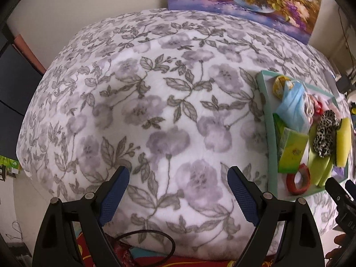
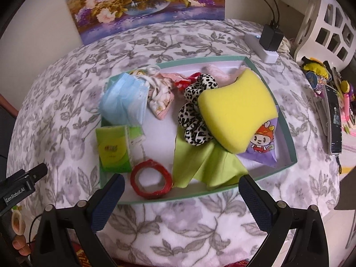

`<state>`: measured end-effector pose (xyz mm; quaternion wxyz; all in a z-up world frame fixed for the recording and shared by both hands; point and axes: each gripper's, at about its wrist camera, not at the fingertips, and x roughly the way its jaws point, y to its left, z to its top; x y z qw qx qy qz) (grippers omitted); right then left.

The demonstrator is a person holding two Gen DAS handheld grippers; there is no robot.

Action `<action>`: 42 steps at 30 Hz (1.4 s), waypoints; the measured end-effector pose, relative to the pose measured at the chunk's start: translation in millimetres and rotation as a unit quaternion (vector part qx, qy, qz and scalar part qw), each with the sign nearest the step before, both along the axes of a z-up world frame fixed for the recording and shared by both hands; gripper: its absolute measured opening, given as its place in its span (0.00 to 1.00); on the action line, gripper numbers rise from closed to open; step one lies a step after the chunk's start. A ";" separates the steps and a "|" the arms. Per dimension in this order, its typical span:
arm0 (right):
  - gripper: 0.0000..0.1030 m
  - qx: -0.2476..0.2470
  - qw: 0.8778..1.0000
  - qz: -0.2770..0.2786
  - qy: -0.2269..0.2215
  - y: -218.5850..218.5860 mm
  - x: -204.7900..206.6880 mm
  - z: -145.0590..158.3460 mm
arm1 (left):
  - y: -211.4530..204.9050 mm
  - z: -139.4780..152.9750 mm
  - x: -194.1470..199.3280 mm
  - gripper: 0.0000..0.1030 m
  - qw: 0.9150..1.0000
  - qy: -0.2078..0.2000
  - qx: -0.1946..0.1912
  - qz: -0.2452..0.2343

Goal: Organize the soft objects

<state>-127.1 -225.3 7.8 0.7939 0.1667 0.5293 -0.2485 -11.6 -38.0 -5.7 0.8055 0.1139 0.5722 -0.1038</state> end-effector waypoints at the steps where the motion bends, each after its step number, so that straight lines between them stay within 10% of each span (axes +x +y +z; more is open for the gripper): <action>1: 1.00 -0.002 1.000 0.002 -0.001 2.6 -1.7 1.0 | -0.8 0.2 -1.4 0.88 1.000 0.002 0.002 -0.002; 42: 1.00 -0.019 1.000 0.013 -0.015 15.5 -10.9 9.7 | -18.7 13.5 -21.2 0.88 0.998 -0.024 0.025 -0.044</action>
